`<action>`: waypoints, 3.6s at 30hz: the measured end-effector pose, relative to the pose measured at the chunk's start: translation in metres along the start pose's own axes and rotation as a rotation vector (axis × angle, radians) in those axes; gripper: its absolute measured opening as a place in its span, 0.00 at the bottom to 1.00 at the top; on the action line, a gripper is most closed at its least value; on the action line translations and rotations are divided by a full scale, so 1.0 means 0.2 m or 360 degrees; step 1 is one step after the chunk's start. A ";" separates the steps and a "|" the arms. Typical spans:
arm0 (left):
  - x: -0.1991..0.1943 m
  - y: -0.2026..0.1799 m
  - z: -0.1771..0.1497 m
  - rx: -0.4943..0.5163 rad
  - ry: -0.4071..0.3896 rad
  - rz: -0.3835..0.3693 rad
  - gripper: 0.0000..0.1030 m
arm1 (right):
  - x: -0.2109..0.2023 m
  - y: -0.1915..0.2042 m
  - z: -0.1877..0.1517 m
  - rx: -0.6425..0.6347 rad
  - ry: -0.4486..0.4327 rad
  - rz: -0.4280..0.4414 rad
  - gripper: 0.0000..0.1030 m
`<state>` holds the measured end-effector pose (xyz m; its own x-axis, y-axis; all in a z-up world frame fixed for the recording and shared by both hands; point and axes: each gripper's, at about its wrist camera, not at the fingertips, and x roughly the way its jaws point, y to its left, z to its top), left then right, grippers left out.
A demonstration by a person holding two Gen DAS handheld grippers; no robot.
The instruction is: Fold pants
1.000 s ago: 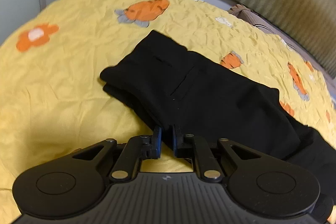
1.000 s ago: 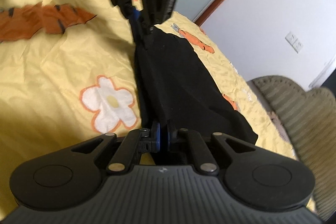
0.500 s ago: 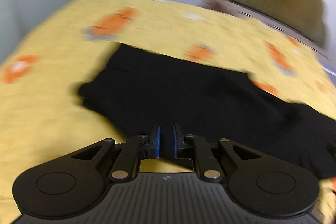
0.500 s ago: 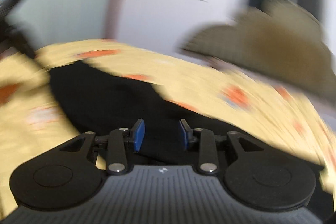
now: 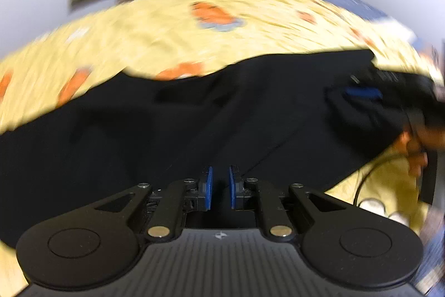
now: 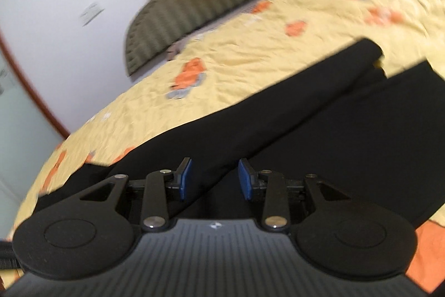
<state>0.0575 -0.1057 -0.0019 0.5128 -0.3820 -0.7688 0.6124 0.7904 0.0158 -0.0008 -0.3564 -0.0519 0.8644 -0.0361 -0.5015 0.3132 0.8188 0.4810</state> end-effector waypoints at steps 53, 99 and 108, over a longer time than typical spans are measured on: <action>0.11 -0.22 -0.04 0.0644 -0.0199 -0.0351 0.04 | -0.15 -0.18 -0.01 0.0205 -0.0055 -0.0139 0.82; 0.13 -0.36 -0.06 0.0839 -0.0053 -0.0473 0.02 | -0.18 -0.13 -0.13 0.0052 -0.0097 -0.0145 0.93; 0.17 -0.30 -0.07 0.0770 -0.0024 -0.0542 0.02 | -0.23 -0.23 -0.11 0.0172 -0.0122 -0.0103 0.93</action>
<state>0.0299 -0.1605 -0.0382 0.2458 -0.5855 -0.7725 0.9469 0.3153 0.0623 -0.0642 -0.3804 -0.0660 0.8673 -0.1335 -0.4795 0.4059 0.7472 0.5262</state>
